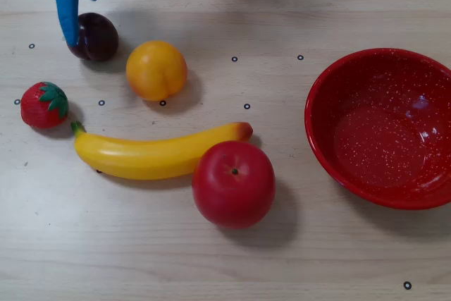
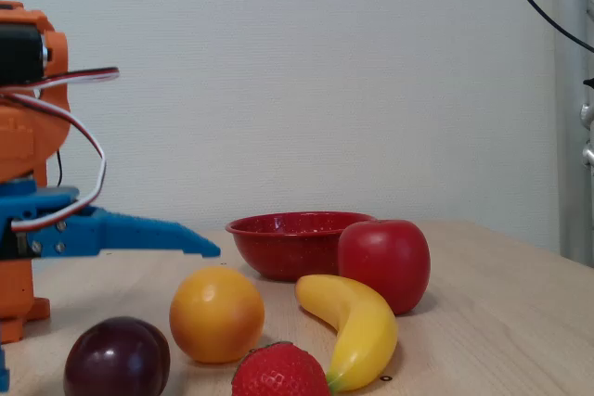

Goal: Put plum in the red bowl.

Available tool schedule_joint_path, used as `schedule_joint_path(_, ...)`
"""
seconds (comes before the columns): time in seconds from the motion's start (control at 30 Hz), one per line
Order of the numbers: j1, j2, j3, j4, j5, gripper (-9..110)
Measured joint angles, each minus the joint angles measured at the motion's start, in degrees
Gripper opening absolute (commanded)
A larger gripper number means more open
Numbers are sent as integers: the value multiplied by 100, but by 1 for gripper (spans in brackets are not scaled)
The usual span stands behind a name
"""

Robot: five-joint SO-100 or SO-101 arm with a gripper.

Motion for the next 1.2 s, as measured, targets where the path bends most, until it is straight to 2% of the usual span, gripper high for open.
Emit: schedule_joint_path(1.2, 413, -677, -88, -519, -308, 76)
